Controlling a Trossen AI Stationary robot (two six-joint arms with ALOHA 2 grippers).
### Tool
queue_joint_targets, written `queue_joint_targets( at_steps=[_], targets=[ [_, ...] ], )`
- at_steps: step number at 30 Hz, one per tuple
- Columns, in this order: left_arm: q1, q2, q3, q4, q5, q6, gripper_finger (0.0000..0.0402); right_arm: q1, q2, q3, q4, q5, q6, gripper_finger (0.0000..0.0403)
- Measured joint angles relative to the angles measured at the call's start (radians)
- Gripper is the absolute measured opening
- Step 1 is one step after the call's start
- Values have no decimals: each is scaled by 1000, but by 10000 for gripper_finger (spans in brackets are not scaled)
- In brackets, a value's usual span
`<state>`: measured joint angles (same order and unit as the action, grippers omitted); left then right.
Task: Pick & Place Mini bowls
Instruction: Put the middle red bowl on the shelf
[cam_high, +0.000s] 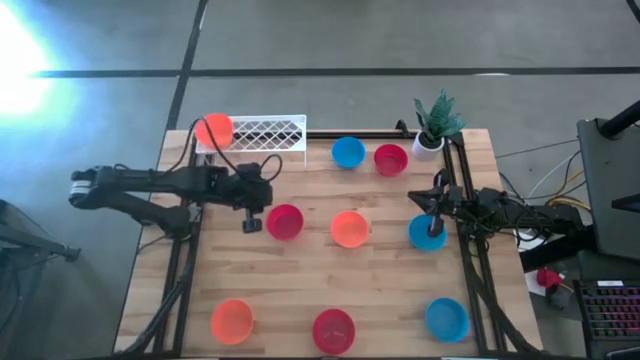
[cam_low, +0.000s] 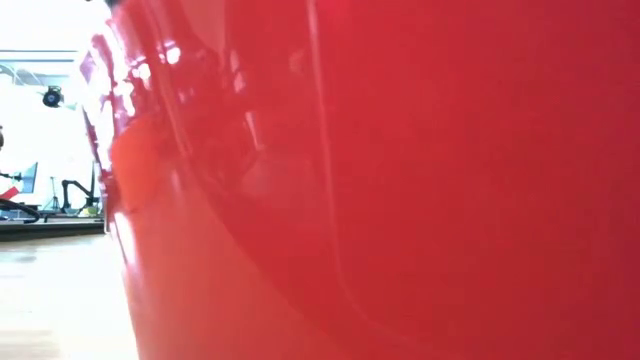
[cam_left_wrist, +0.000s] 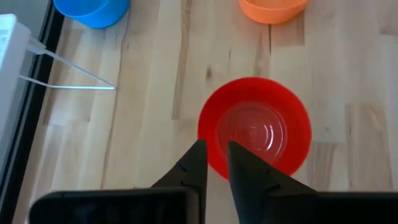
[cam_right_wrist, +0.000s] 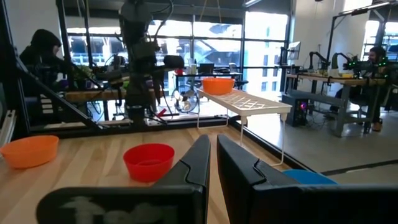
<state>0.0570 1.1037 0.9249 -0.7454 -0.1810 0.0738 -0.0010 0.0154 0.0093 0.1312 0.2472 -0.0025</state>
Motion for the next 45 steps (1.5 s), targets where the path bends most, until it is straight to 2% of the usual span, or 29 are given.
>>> queue_joint_targets(
  at_steps=[7, 16, 22, 26, 45],
  targets=[
    [0, 98, -24, 22, -1, 40, 70, 1, 0, 0, -12, 0, 2, 28],
    [5, 203, -76, 166, -4, -6, 71, 1, 0, 0, -54, -1, 3, 28],
    [26, 271, -80, 187, -99, -60, 71, 1, 0, 0, -57, -1, -1, 28],
    [40, 306, -80, 200, -101, -66, 71, 0, 0, 0, -57, -1, -1, 28],
    [49, 349, -80, 204, -93, -108, 71, 0, 0, 0, -72, -1, -27, 28]
  ],
)
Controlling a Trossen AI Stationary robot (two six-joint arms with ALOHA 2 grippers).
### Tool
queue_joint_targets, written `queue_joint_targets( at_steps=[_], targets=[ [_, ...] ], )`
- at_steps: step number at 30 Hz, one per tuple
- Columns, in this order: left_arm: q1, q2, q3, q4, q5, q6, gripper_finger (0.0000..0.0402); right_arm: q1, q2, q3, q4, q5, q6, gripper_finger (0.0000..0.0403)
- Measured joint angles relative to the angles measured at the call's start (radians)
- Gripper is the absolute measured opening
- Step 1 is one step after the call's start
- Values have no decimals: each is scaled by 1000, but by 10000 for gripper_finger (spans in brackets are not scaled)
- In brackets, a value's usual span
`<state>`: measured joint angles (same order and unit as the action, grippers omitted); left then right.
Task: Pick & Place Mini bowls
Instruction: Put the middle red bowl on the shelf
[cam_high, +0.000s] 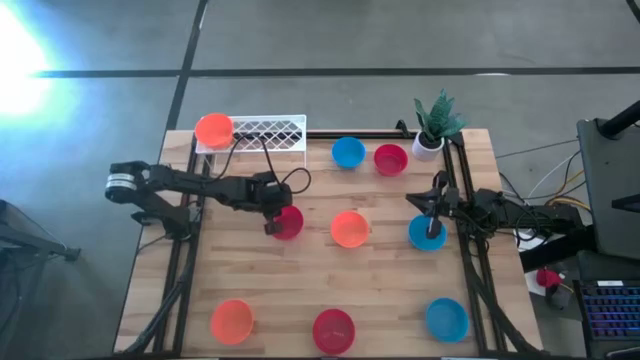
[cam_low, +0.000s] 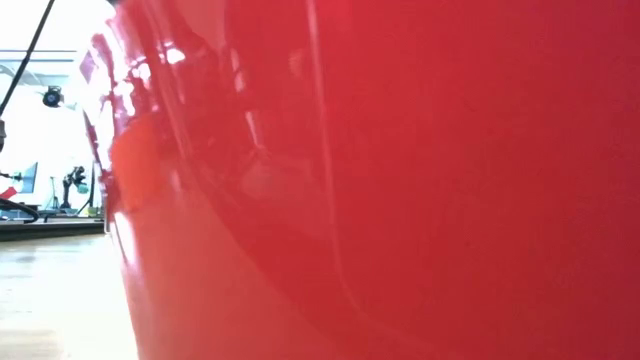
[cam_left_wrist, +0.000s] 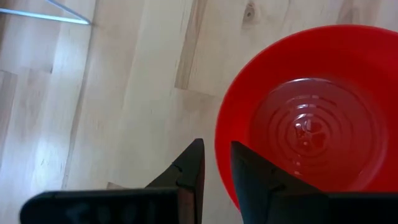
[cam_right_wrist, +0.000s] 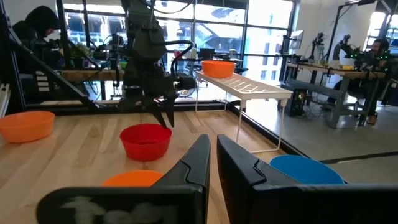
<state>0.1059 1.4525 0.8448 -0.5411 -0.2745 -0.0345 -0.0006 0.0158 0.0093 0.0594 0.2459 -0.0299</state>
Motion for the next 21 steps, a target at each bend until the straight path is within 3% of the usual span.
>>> queue_joint_targets(
  at_steps=[21],
  targets=[
    [2, 0, -100, 75, 59, -133, 68, 0, 0, 0, 1, 0, 1, 28]
  ],
)
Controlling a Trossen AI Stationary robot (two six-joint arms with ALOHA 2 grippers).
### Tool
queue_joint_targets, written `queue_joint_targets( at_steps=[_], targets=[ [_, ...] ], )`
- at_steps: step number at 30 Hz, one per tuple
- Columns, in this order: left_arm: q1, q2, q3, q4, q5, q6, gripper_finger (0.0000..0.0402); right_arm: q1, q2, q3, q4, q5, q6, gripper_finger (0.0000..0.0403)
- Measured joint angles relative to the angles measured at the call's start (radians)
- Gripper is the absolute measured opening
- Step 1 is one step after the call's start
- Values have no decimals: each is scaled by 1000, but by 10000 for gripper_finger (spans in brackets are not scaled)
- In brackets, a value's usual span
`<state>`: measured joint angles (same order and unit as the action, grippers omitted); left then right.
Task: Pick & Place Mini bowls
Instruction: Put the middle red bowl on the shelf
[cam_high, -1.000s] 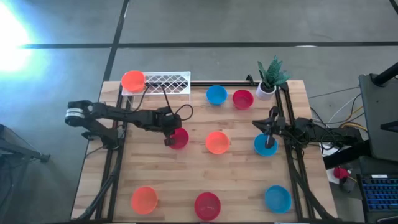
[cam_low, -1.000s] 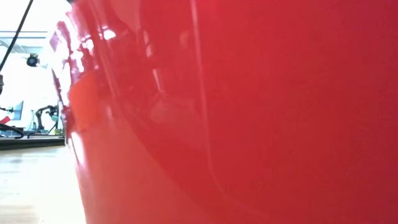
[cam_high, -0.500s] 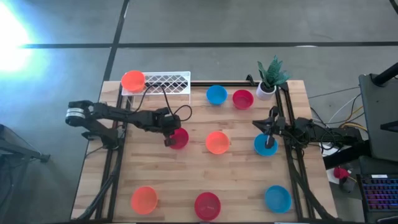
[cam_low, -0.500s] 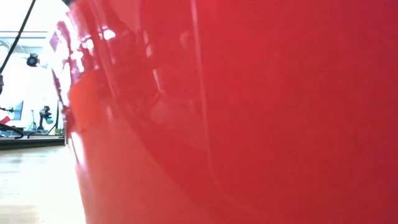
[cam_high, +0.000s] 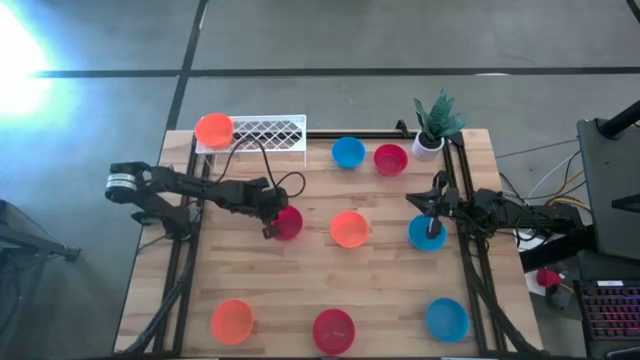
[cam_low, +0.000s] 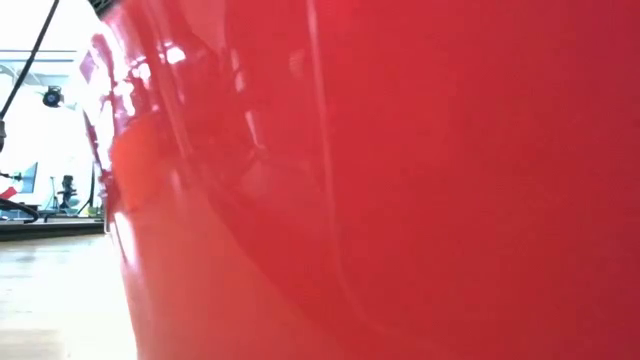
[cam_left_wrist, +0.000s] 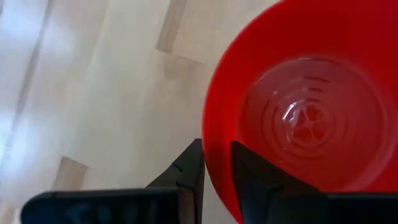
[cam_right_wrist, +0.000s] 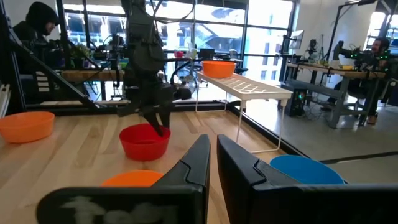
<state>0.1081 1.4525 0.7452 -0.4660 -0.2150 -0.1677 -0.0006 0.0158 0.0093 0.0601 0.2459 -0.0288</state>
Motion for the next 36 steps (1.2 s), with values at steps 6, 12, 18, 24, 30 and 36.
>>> queue_joint_targets(
  at_steps=[6, 12, 18, 24, 30, 36],
  targets=[
    [0, -1, 3, 7, 43, -26, 16, 0, 0, 0, 0, 0, 1, 28],
    [0, -2, 25, 1, 52, -44, 4, 0, 0, 0, 0, 0, 2, 28],
    [0, -1, 82, -10, 50, -55, 1, 0, 0, 0, 0, 0, 0, 28],
    [0, 0, 179, -72, 60, -66, 0, 0, 0, 0, 0, 0, 0, 28],
    [11, 0, 294, -195, 64, -51, 0, 0, 0, 0, -2, 0, 0, 28],
    [41, 0, 411, -271, 65, -46, 0, 0, 0, 0, -4, 0, -6, 28]
  ],
)
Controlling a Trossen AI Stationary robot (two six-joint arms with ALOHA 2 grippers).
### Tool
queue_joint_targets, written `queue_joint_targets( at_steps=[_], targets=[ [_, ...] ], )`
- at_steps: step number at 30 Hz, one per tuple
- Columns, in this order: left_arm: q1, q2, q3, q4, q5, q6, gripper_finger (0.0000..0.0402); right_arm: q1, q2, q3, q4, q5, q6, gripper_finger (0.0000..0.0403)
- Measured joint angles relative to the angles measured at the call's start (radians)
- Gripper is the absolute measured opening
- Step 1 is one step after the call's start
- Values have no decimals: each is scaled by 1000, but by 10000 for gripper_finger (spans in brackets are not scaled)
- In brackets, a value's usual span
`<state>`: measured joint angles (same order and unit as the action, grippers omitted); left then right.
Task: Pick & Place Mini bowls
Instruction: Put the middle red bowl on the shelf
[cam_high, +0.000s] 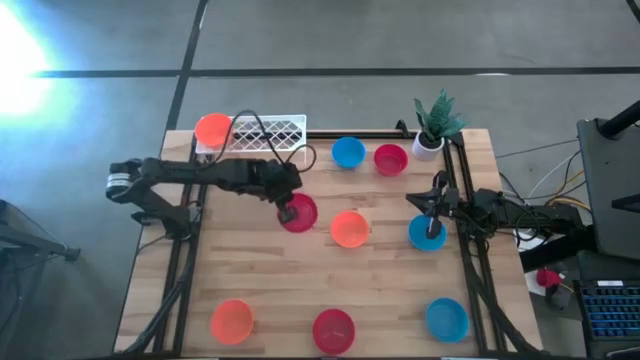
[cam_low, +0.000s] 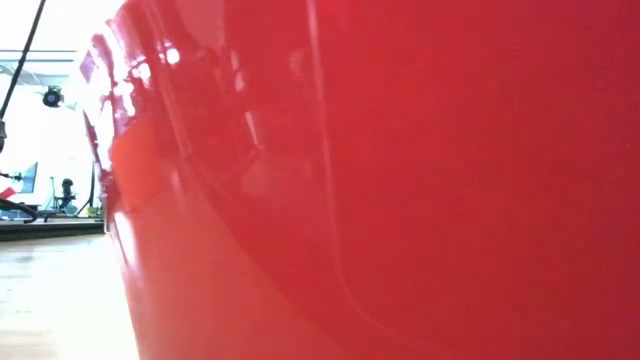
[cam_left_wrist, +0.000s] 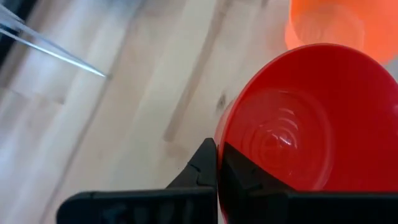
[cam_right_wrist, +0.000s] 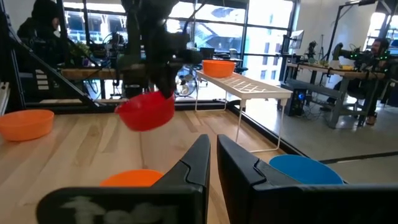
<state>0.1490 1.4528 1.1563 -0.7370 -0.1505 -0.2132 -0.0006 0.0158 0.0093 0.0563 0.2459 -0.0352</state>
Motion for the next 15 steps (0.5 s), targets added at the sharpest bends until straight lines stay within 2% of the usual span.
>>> queue_joint_targets(
  at_steps=[15],
  targets=[
    [205, 0, 295, -240, -36, 80, 0, 0, 0, 0, 0, 0, -2, 28]
  ],
)
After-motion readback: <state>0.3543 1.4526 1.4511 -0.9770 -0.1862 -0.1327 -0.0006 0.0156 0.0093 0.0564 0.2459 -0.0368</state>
